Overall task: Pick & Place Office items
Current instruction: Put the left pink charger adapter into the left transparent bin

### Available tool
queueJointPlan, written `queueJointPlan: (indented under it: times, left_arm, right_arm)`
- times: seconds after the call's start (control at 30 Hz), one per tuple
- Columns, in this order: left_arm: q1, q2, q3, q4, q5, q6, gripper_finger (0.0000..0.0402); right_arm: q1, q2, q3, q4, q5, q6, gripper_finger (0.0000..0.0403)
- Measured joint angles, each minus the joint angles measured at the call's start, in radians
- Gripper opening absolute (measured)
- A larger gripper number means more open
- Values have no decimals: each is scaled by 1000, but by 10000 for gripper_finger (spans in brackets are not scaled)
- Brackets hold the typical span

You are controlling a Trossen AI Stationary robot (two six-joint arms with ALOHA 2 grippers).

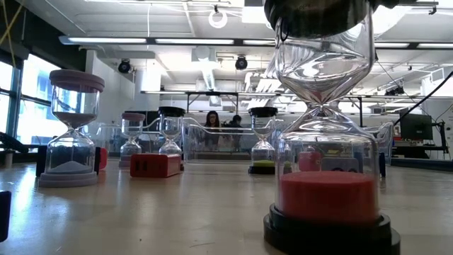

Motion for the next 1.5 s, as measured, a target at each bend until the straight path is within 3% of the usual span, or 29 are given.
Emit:
queueJointPlan:
  times: [0.2, 0.4, 0.57, 0.7, 0.87, 1.13, 1.5]
  left_arm:
    - [-106, 144, 244, -208, -89, 132, 234]
    - [-197, 191, 393, -574, -152, 94, 234]
    - [-273, 188, 405, -792, -199, -58, 234]
    - [-310, 187, 405, -938, -200, -207, 234]
    - [-323, 188, 405, -1132, -201, -286, 234]
    - [-323, 208, 402, -1328, -200, -128, 234]
    - [-321, 329, 402, -1380, -210, 103, 234]
  right_arm:
    - [67, 0, 0, 7, 50, -24, 239]
    - [122, 0, 0, 6, 56, -23, 239]
    - [158, 0, 0, 7, 110, -21, 239]
    - [161, 0, 0, 9, 99, -25, 239]
    - [162, 10, 1, 6, 96, -27, 239]
    - [161, 46, 1, 6, 97, -78, 239]
    - [161, 67, 1, 21, 98, -75, 239]
